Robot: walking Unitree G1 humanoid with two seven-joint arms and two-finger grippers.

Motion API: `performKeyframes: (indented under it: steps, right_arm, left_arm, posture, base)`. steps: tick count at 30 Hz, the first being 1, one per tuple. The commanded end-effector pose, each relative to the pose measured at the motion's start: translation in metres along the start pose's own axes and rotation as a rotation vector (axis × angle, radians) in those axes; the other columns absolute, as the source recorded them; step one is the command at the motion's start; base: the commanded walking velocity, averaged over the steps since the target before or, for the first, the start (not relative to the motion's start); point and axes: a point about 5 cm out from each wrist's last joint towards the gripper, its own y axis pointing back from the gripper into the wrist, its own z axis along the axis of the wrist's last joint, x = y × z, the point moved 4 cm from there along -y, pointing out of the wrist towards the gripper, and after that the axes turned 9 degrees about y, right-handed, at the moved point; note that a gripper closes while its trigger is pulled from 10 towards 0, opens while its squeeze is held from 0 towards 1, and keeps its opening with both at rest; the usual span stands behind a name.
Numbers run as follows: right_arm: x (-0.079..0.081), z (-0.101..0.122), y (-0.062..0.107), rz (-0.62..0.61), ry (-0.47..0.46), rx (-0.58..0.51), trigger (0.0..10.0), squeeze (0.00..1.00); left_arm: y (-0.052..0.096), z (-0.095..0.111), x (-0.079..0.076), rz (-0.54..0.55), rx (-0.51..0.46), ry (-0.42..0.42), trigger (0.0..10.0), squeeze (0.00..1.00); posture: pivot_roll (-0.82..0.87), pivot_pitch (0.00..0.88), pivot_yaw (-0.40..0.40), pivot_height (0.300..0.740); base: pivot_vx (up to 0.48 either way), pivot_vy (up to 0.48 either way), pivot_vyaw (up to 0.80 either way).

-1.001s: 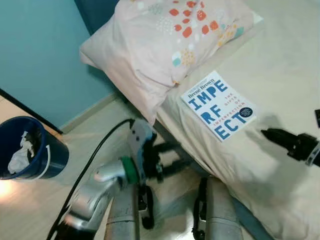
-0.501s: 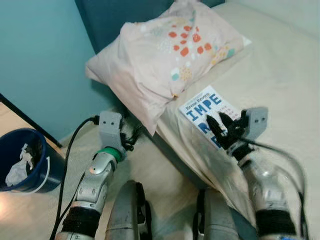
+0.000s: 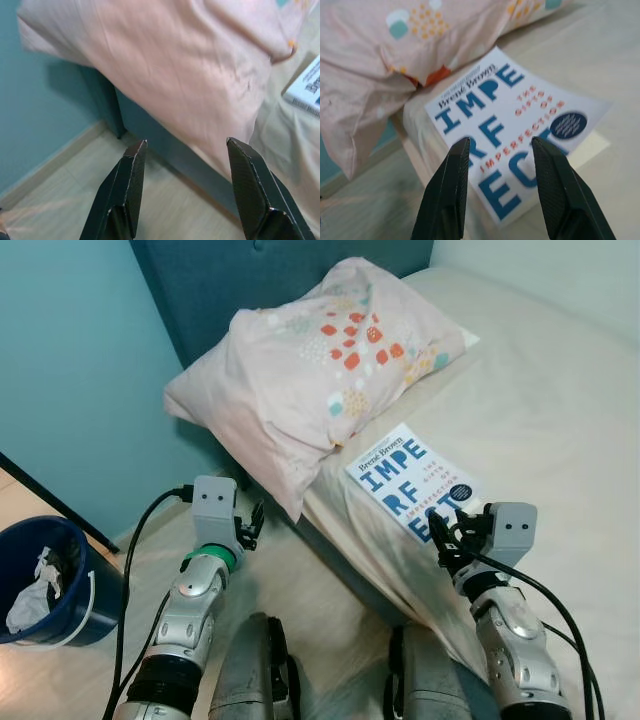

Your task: Clean up the room

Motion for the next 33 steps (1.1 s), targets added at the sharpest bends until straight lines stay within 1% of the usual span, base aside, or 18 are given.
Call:
performKeyframes:
  steps: [1, 3, 5, 8, 11, 13, 15, 18, 20, 21, 23, 25, 27, 28, 30, 32, 33]
  right_arm:
    - [0.002, -0.005, 0.002, -0.001, 0.006, 0.015, 10.0, 0.00]
    - [0.005, -0.007, 0.000, 0.010, 0.015, 0.019, 10.0, 0.00]
    - [0.010, -0.010, -0.004, 0.010, 0.028, 0.030, 10.0, 0.00]
    - [0.012, -0.015, -0.007, -0.005, 0.026, 0.053, 10.0, 0.00]
    - [0.011, -0.019, -0.007, -0.018, 0.029, 0.072, 10.0, 0.00]
    - [0.008, -0.032, -0.005, -0.057, 0.029, 0.132, 10.0, 0.00]
    - [0.008, -0.032, -0.005, -0.057, 0.029, 0.132, 10.0, 0.00]
    - [0.003, -0.041, -0.002, -0.099, 0.010, 0.173, 10.0, 0.00]
    - [0.003, -0.041, -0.002, -0.099, 0.010, 0.173, 10.0, 0.00]
    - [0.002, -0.049, 0.001, -0.119, -0.001, 0.199, 10.0, 0.00]
    - [0.002, -0.052, 0.002, -0.126, -0.004, 0.208, 10.0, 0.00]
    - [0.002, -0.052, 0.002, -0.126, -0.004, 0.208, 10.0, 0.00]
    - [0.001, -0.055, 0.003, -0.140, -0.015, 0.209, 10.0, 0.00]
    - [0.001, -0.055, 0.003, -0.140, -0.015, 0.209, 10.0, 0.00]
    - [0.002, -0.062, 0.003, -0.151, -0.053, 0.232, 10.0, 0.00]
    - [0.003, -0.063, 0.003, -0.148, -0.064, 0.230, 10.0, 0.00]
    - [0.004, -0.067, 0.002, -0.143, -0.059, 0.259, 10.0, 0.00]
  left_arm:
    - [0.002, -0.008, 0.002, 0.012, 0.020, -0.010, 10.0, 0.00]
    - [0.002, -0.010, 0.001, 0.012, 0.023, -0.009, 10.0, 0.00]
    - [-0.001, -0.015, -0.001, 0.013, 0.037, -0.005, 10.0, 0.00]
    - [-0.004, -0.020, -0.004, 0.007, 0.053, -0.011, 10.0, 0.00]
    - [-0.005, -0.024, -0.006, -0.003, 0.067, -0.016, 10.0, 0.00]
    - [-0.006, -0.030, -0.007, -0.015, 0.091, -0.024, 10.0, 0.00]
    - [-0.006, -0.030, -0.007, -0.015, 0.091, -0.024, 10.0, 0.00]
    - [-0.007, -0.035, -0.009, -0.038, 0.115, -0.041, 10.0, 0.00]
    - [-0.007, -0.035, -0.009, -0.038, 0.115, -0.041, 10.0, 0.00]
    - [-0.007, -0.042, -0.012, -0.069, 0.150, -0.071, 10.0, 0.00]
    - [-0.007, -0.045, -0.013, -0.077, 0.161, -0.081, 10.0, 0.00]
    - [-0.007, -0.045, -0.013, -0.077, 0.161, -0.081, 10.0, 0.00]
    - [-0.008, -0.046, -0.015, -0.096, 0.162, -0.117, 10.0, 0.00]
    - [-0.008, -0.046, -0.015, -0.096, 0.162, -0.117, 10.0, 0.00]
    - [-0.010, -0.048, -0.017, -0.103, 0.165, -0.119, 10.0, 0.00]
    - [-0.011, -0.049, -0.018, -0.106, 0.167, -0.116, 10.0, 0.00]
    - [-0.011, -0.049, -0.018, -0.107, 0.168, -0.111, 10.0, 0.00]
  posture:
    - [-0.01, 0.058, 0.076, 0.656]
    - [-0.01, 0.054, 0.072, 0.661]
    - [-0.01, 0.030, 0.065, 0.671]
    - [-0.01, 0.022, 0.066, 0.681]
    - [-0.02, 0.016, 0.069, 0.686]
    - [-0.02, 0.003, 0.078, 0.696]
    - [-0.02, 0.003, 0.078, 0.696]
    - [-0.03, 0.000, 0.083, 0.711]
    - [-0.03, 0.000, 0.083, 0.711]
    - [-0.03, 0.000, 0.087, 0.721]
    - [-0.03, 0.000, 0.087, 0.726]
    - [-0.03, 0.000, 0.087, 0.726]
    - [-0.03, 0.000, 0.095, 0.736]
    - [-0.03, 0.000, 0.095, 0.736]
    - [-0.04, 0.000, 0.100, 0.736]
    - [-0.04, 0.000, 0.102, 0.736]
    - [-0.04, 0.000, 0.103, 0.736]
  base:
    - [0.000, 0.000, 0.00]
    - [0.000, 0.000, 0.00]
    - [0.000, 0.000, 0.00]
    - [0.000, 0.000, 0.00]
    - [0.000, 0.000, 0.00]
    - [0.000, 0.000, 0.00]
    - [0.000, 0.000, 0.00]
    - [0.000, 0.000, 0.00]
    - [0.000, 0.000, 0.00]
    - [0.000, 0.000, 0.00]
    - [0.000, 0.000, 0.00]
    - [0.000, 0.000, 0.00]
    - [0.000, 0.000, 0.00]
    - [0.000, 0.000, 0.00]
    - [0.000, 0.000, 0.00]
    - [0.000, 0.000, 0.00]
    - [0.000, 0.000, 0.00]
